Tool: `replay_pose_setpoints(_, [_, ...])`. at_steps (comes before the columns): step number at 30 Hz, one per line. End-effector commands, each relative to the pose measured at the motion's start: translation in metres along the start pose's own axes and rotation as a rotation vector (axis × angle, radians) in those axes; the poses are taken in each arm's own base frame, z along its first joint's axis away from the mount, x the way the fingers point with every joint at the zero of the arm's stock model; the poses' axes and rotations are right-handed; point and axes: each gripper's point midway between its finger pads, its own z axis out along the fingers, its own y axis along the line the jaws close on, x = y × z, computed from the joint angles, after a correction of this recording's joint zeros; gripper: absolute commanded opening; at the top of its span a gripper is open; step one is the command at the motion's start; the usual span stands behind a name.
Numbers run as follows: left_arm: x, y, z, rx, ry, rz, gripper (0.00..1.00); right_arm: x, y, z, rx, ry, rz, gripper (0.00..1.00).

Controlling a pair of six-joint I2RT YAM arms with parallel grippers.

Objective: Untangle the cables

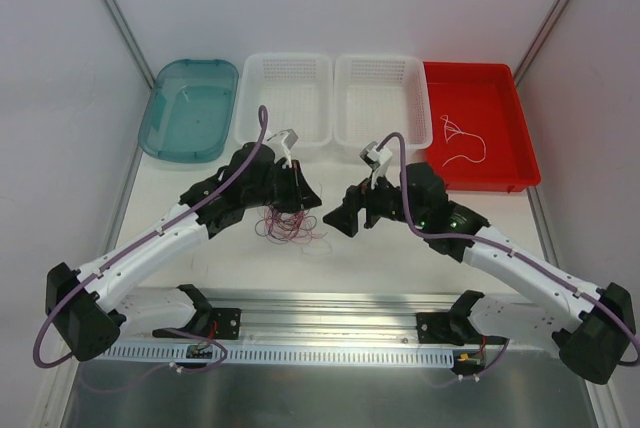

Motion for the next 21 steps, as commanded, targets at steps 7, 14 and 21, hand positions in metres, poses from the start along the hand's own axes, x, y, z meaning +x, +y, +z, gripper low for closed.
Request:
replay_pose_setpoints(7, [-0.017,-0.015,-0.011,0.017,-0.081,-0.125,0.0,-0.03,0.02,0.032,-0.074,-0.105,-0.126,0.86])
replay_pose_setpoints(14, [-0.011,-0.014,-0.015,0.02,-0.087,-0.238,0.0,-0.025,0.015,0.046,-0.052,-0.111,-0.162,0.84])
replay_pose_setpoints(21, [-0.004,-0.009,-0.013,0.021,-0.078,-0.286,0.0,-0.021,0.021,0.059,-0.087,-0.091,-0.167,0.67])
